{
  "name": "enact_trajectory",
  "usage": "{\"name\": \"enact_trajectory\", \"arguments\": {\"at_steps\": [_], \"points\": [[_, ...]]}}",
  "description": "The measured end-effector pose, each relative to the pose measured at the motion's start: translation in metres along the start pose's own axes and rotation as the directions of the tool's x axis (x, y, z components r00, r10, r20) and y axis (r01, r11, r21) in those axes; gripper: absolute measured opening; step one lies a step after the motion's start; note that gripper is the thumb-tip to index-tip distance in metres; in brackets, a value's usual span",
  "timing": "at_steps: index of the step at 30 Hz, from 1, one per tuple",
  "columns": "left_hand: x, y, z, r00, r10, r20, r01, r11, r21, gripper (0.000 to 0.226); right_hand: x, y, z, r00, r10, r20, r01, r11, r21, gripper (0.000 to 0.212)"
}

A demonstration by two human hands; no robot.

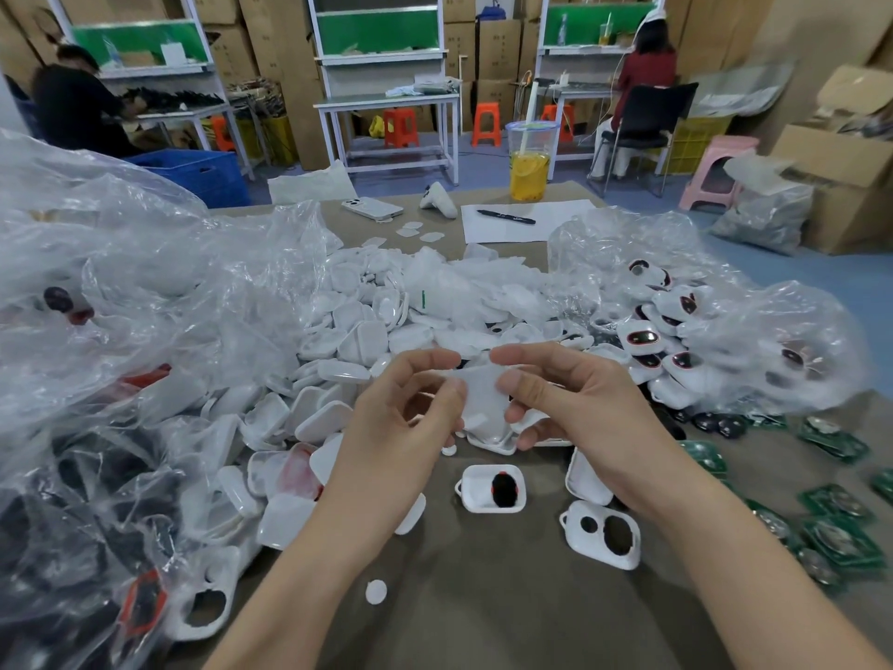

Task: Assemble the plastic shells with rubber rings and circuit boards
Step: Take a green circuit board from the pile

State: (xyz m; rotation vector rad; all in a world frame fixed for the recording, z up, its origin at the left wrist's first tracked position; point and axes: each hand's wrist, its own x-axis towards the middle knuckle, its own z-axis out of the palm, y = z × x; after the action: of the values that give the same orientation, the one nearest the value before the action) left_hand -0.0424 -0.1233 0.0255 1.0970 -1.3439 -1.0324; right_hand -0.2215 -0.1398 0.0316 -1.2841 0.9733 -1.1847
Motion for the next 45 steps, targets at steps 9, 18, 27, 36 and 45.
{"name": "enact_trajectory", "arguments": {"at_steps": [9,18,27,36,45], "points": [[0.001,-0.002,-0.008,0.993,-0.086,0.081,0.08,0.994,0.078,0.009,-0.007,-0.002,-0.002,0.994,-0.106,-0.024,0.098,0.967,-0.236,0.022],[-0.001,-0.009,-0.016,0.944,-0.215,0.252,0.13,0.94,0.315,0.011,-0.032,0.014,-0.036,0.943,-0.3,0.142,0.272,0.452,-0.85,0.023],[-0.004,-0.009,-0.013,0.922,-0.224,0.315,0.076,0.904,0.421,0.009,-0.033,0.021,-0.038,0.938,-0.118,0.326,0.347,0.297,-0.89,0.067],[-0.005,-0.012,-0.011,0.934,-0.189,0.303,0.006,0.858,0.514,0.005,-0.031,0.022,-0.033,0.931,-0.05,0.362,0.364,0.214,-0.907,0.068],[-0.007,-0.017,-0.008,0.944,-0.165,0.287,-0.034,0.814,0.58,0.005,-0.031,0.024,-0.031,0.931,-0.063,0.36,0.365,0.219,-0.905,0.063]]}}
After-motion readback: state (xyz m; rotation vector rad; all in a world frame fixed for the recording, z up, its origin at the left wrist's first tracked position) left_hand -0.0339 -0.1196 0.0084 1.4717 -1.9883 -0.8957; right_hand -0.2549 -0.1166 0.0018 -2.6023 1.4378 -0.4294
